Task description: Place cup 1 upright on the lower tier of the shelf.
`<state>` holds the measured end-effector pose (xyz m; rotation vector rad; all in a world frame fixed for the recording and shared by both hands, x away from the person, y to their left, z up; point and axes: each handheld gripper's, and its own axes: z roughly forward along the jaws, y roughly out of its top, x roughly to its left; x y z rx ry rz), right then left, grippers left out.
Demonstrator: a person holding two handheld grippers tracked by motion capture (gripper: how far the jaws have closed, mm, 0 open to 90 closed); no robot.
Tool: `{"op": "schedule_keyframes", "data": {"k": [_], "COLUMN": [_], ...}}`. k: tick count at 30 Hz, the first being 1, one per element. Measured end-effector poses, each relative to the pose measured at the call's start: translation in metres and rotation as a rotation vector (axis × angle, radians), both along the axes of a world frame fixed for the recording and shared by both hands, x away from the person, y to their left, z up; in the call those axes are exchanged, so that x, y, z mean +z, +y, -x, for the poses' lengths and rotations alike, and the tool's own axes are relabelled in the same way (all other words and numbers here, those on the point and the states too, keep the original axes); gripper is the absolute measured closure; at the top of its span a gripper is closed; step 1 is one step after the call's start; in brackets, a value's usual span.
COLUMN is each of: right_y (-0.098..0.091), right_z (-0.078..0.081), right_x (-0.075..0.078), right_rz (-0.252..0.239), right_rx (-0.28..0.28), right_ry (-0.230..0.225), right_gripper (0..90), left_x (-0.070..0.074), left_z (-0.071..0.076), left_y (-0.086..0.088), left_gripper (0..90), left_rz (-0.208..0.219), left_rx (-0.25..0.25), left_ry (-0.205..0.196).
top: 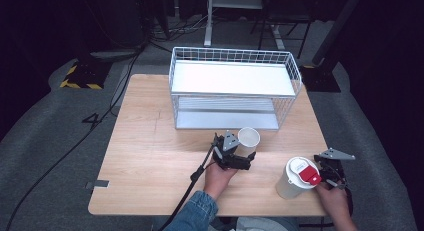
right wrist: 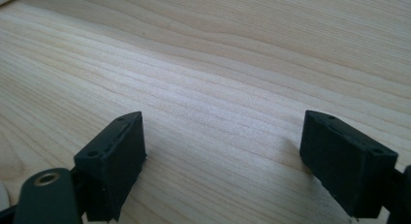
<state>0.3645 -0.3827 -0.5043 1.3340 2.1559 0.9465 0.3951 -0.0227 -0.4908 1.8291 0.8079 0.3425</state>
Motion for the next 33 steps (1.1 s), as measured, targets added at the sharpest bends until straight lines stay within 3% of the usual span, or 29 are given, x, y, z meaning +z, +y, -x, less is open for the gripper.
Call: {"op": "schedule_keyframes", "data": {"k": [8,16,21,26,33], "right_y": [0.000,0.000,0.000,0.000,0.000], "right_z": [0.000,0.000,0.000,0.000,0.000], "right_x": [0.000,0.000,0.000,0.000,0.000], "right_rz": [0.000,0.000,0.000,0.000,0.000], "right_rx": [0.000,0.000,0.000,0.000,0.000], "right_ry": [0.000,0.000,0.000,0.000,0.000], "right_gripper": [16.9,17.0,17.0,17.0,17.0], "left_x": [-0.007,-0.007,-0.007,-0.007,-0.006], "left_z": [-0.007,-0.006,-0.006,-0.006,-0.006], "left_y": [-0.006,-0.011,-0.014,-0.016,-0.016], "left_gripper": [0.0,4.5,15.3,21.7,22.3], "left_rz": [0.009,-0.036,-0.085,-0.095,-0.106], "left_rx": [0.018,0.015,0.003,0.002,0.006], "left_ry": [0.007,-0.014,-0.023,-0.017,-0.020]}}
